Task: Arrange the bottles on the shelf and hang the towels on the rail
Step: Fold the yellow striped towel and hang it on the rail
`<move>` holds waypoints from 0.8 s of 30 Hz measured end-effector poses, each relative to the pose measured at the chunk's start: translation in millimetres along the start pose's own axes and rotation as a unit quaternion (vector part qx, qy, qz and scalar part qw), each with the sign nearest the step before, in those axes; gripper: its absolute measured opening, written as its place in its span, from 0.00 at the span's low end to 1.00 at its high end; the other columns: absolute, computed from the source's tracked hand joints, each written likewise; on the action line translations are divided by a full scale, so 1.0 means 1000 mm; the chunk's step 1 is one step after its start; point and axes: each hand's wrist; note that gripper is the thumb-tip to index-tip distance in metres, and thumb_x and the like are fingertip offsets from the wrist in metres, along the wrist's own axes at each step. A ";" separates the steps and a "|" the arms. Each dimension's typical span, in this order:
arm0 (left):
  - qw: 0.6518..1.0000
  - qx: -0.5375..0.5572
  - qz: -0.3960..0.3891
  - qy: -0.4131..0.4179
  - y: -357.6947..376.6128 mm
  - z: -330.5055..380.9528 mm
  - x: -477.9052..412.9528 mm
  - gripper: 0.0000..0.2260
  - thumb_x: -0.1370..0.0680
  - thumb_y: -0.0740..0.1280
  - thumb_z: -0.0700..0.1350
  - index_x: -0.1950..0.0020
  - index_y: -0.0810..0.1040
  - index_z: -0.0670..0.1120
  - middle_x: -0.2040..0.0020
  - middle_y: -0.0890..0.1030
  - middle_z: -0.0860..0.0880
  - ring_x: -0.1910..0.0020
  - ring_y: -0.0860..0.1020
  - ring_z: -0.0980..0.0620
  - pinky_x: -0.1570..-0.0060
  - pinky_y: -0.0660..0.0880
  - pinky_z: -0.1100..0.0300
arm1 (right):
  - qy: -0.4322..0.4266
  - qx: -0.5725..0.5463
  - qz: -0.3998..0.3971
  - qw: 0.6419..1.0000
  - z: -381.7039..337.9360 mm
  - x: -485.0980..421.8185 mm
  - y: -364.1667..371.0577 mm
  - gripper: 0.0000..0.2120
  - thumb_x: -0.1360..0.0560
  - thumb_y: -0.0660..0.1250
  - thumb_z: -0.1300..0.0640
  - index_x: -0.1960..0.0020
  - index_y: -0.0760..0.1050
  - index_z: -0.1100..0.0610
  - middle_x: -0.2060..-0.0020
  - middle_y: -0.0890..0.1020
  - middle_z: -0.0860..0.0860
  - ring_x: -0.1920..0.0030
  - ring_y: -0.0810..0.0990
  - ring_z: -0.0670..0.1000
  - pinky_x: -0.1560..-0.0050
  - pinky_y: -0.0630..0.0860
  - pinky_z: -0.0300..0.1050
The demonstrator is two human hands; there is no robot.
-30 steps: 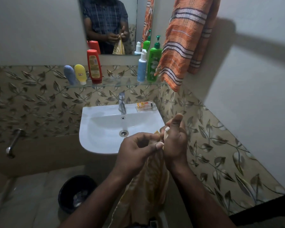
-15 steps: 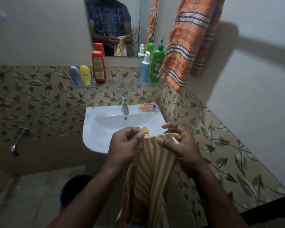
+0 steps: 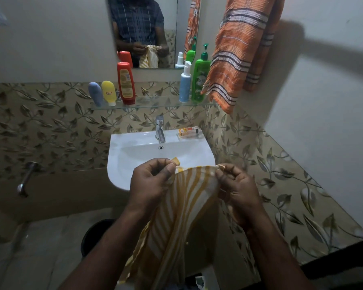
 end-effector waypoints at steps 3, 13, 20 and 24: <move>0.999 0.022 -0.014 -0.018 -0.004 -0.003 -0.002 0.07 0.20 0.73 0.38 0.54 0.87 0.48 0.55 0.89 0.49 0.55 0.86 0.57 0.57 0.80 0.65 | -0.021 0.020 -0.001 1.000 -0.002 0.004 0.008 0.06 0.20 0.69 0.64 0.43 0.79 0.63 0.53 0.86 0.61 0.49 0.82 0.61 0.46 0.80 0.56; 0.993 0.095 -0.045 -0.049 -0.004 0.008 -0.009 0.17 0.24 0.75 0.37 0.37 0.84 0.49 0.53 0.88 0.45 0.53 0.87 0.48 0.56 0.82 0.57 | -0.187 0.294 -0.177 0.921 -0.015 0.016 0.059 0.03 0.21 0.72 0.58 0.51 0.83 0.58 0.56 0.87 0.51 0.54 0.87 0.51 0.51 0.83 0.52; 0.994 0.083 -0.050 -0.046 0.005 0.016 0.001 0.09 0.31 0.77 0.47 0.52 0.89 0.50 0.52 0.90 0.46 0.52 0.88 0.49 0.58 0.82 0.60 | -0.196 0.230 -0.043 0.952 -0.011 0.000 0.054 0.04 0.24 0.78 0.58 0.56 0.84 0.53 0.58 0.87 0.52 0.57 0.87 0.58 0.57 0.85 0.56; 0.995 0.078 -0.051 -0.042 0.008 0.015 0.002 0.05 0.25 0.76 0.42 0.50 0.89 0.47 0.52 0.89 0.45 0.51 0.88 0.48 0.56 0.82 0.59 | -0.194 0.227 -0.020 0.954 -0.010 0.000 0.055 0.06 0.24 0.77 0.57 0.57 0.82 0.50 0.58 0.87 0.53 0.55 0.87 0.59 0.56 0.85 0.58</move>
Point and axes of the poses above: each hand's wrist, its own x-axis away from the middle knuckle, its own y-axis out of the palm, z = x × y
